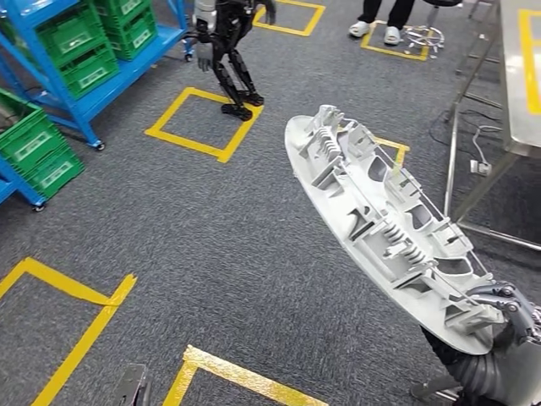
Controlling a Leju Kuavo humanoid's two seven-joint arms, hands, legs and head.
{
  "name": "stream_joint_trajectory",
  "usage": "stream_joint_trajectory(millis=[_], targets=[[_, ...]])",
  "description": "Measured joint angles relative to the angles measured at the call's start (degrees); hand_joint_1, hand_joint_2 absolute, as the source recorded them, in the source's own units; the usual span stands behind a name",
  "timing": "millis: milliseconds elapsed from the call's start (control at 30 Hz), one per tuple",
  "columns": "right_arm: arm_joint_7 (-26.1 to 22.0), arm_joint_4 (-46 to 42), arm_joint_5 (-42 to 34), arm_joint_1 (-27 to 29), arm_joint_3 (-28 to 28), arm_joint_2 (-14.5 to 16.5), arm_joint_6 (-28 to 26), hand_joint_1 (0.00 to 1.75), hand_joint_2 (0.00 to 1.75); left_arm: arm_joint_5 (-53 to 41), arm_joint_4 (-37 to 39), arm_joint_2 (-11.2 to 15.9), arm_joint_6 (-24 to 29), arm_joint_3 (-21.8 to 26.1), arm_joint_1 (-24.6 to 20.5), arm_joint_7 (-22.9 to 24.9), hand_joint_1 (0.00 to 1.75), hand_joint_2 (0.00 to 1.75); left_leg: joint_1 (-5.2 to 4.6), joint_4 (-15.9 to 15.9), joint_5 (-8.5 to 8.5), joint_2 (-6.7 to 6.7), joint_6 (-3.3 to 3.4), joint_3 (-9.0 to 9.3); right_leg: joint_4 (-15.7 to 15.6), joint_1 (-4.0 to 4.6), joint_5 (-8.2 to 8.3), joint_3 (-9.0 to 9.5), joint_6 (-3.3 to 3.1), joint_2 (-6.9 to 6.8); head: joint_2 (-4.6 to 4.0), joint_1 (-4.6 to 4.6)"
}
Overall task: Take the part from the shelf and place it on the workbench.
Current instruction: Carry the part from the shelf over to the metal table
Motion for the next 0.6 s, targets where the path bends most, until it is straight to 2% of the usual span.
stream_joint_trajectory(millis=[33, 67, 100, 167, 233, 300, 333, 367, 400, 433, 467, 533, 567, 600], targets=[[0.0, -0.01, 0.05, -0.03, -0.03, 0.0, 0.0, 1.75, 1.75, -0.03, -0.01, 0.01, 0.0, 0.0, -0.22, 0.0, 0.0, 0.0, -0.14, 0.16, -0.17, 0.48, -0.27, -0.01, -3.4, 0.15, 0.77, 2.11, -0.4, -0.86, 0.0, -0.03], [-0.02, -0.02, 0.13, -0.07, -0.09, 0.0, 0.0, 1.75, 1.75, -0.08, -0.02, 0.03, -0.01, 0.0, -0.4, 0.0, 0.0, 0.0, -0.28, 0.28, -0.3, 0.91, -0.55, -0.01, -5.52, 0.32, 1.03, 3.4, -0.86, -1.43, 0.0, -0.06], [-0.07, -0.03, 0.26, -0.08, -0.22, 0.0, 0.0, 1.75, 1.75, -0.16, -0.03, 0.04, -0.02, 0.0, -0.54, 0.04, 0.0, 0.0, -0.42, 0.37, -0.38, 1.33, -0.81, -0.02, -6.22, 0.5, 0.84, 3.77, -1.34, -1.5, 0.0, -0.09], [-0.2, -0.17, 0.72, -0.04, -0.8, 0.0, -0.01, 1.75, 1.75, -0.36, -0.1, 0.0, -0.07, 0.0, -0.73, 0.27, 0.0, 0.0, -0.43, 0.46, -0.6, 1.93, -1.31, -0.01, -6.29, 0.5, 1.05, 3.59, -2.14, -0.37, 0.0, -0.08], [-0.29, -0.56, 1.33, -0.09, -1.57, 0.0, -0.04, 1.75, 1.75, -0.52, -0.19, -0.03, -0.17, 0.01, -0.87, 0.51, 0.0, 0.0, -0.2, 2.16, -2.09, 0.32, -1.89, -0.63, -6.56, 0.3, 1.3, 3.51, -2.76, 0.54, 0.0, -0.27], [-0.31, -1.06, 2.02, -0.19, -2.33, 0.0, -0.07, 1.75, 1.75, -0.64, -0.2, -0.04, -0.29, 0.02, -0.78, 0.62, 0.0, 0.0, 0.13, 8.44, -5.62, -2.41, -2.27, -3.32, -6.68, 0.18, 1.4, 3.47, -3.21, 1.5, 0.0, -0.54], [-0.3, -1.26, 2.32, -0.19, -2.76, 0.0, -0.09, 1.75, 1.75, -0.77, -0.2, -0.08, -0.34, 0.02, -0.6, 0.66, 0.0, 0.0, 0.25, 12.56, -7.4, -3.13, -2.34, -5.21, -6.67, 0.19, 1.39, 3.43, -3.33, 2.08, 0.0, -0.57], [-0.28, -1.45, 2.62, -0.08, -3.24, 0.0, -0.1, 1.75, 1.75, -0.91, -0.2, -0.13, -0.38, 0.02, -0.39, 0.7, 0.0, 0.0, 0.33, 15.86, -8.42, -3.44, -2.39, -6.79, -6.64, 0.21, 1.39, 3.41, -3.39, 2.76, 0.0, -0.58], [-0.27, -1.66, 2.9, 0.08, -3.78, 0.01, -0.1, 1.75, 1.75, -1.03, -0.2, -0.17, -0.41, 0.03, -0.23, 0.72, 0.0, 0.0, 0.4, 17.44, -8.35, -3.54, -2.43, -7.66, -6.59, 0.22, 1.39, 3.4, -3.4, 3.44, 0.0, -0.57], [-0.26, -1.89, 3.08, 0.26, -4.36, 0.03, -0.11, 1.75, 1.75, -1.14, -0.2, -0.19, -0.44, 0.04, -0.15, 0.72, 0.0, 0.0, 0.48, 16.68, -7.06, -3.63, -2.42, -7.51, -6.49, 0.21, 1.39, 3.4, -3.39, 4.15, 0.0, -0.58], [-0.26, -2.16, 3.24, 0.46, -5.02, 0.09, -0.11, 1.75, 1.75, -1.21, -0.2, -0.19, -0.5, 0.06, -0.14, 0.72, 0.0, 0.0, 0.59, 13.79, -4.84, -3.96, -2.36, -6.41, -6.35, 0.18, 1.38, 3.41, -3.33, 4.86, 0.0, -0.59], [-0.31, -2.76, 3.36, 0.84, -6.49, 0.25, -0.11, 1.75, 1.75, -1.3, -0.2, -0.17, -0.64, 0.13, -0.17, 0.73, 0.0, 0.0, 0.97, 6.42, -1.07, -6.16, -2.17, -3.44, -5.93, 0.17, 1.33, 3.22, -2.96, 6.19, 0.0, -0.56], [-0.35, -3.05, 3.35, 1.01, -7.27, 0.32, -0.14, 1.75, 1.75, -1.34, -0.2, -0.18, -0.72, 0.17, -0.18, 0.75, 0.0, 0.0, 1.08, 3.87, -0.28, -7.16, -2.1, -2.45, -5.73, 0.17, 1.41, 2.92, -2.61, 6.83, 0.0, -0.56], [-0.38, -3.31, 3.34, 1.22, -8.0, 0.36, -0.16, 1.75, 1.75, -1.35, -0.21, -0.21, -0.81, 0.21, -0.17, 0.78, 0.0, 0.0, 1.1, 2.73, -0.27, -7.81, -2.04, -2.09, -5.63, 0.12, 1.55, 2.56, -2.2, 7.39, 0.0, -0.53]])
